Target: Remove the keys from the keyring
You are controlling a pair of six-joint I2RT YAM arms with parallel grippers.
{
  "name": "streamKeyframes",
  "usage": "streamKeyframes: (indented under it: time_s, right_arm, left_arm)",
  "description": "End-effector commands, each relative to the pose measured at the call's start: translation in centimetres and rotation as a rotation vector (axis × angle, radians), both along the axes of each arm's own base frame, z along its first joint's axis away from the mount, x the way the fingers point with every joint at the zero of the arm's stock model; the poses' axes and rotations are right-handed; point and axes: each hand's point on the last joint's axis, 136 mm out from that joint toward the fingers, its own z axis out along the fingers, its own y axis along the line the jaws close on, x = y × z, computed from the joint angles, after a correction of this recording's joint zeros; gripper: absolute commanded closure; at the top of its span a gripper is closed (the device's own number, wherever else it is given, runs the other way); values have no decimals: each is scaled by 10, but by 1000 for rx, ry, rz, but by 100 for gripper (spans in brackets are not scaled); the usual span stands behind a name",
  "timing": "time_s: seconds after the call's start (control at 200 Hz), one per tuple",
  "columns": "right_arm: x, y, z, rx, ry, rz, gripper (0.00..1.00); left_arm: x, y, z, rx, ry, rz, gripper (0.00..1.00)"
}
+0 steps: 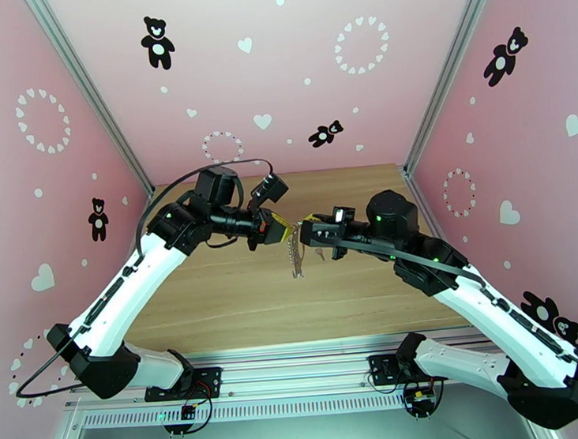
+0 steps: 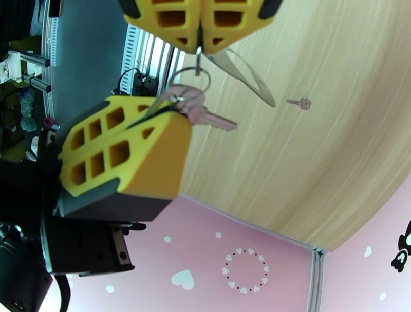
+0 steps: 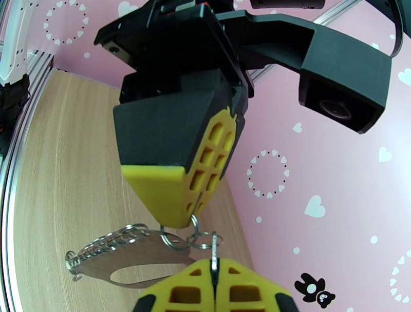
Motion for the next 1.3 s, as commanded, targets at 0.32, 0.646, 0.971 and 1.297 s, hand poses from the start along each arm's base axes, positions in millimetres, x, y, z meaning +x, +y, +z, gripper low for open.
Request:
streamKeyframes:
  time_s: [0.32, 0.646, 0.971, 1.297]
  right_arm:
    - [-9, 6, 18, -3, 41, 54, 100]
    - [-4, 12, 10, -5, 99, 52, 100]
    - [-4, 3, 5, 64, 251, 37, 100]
    - [-3, 0, 10, 150, 374, 11, 100]
  left_arm:
    - [-7, 0, 5, 39, 11, -32, 100]
    - [-11, 2, 17, -12, -51, -22, 74]
    - [-8, 20, 21, -238, -258, 124, 63]
    - [-15, -1, -10, -265, -505, 119, 60]
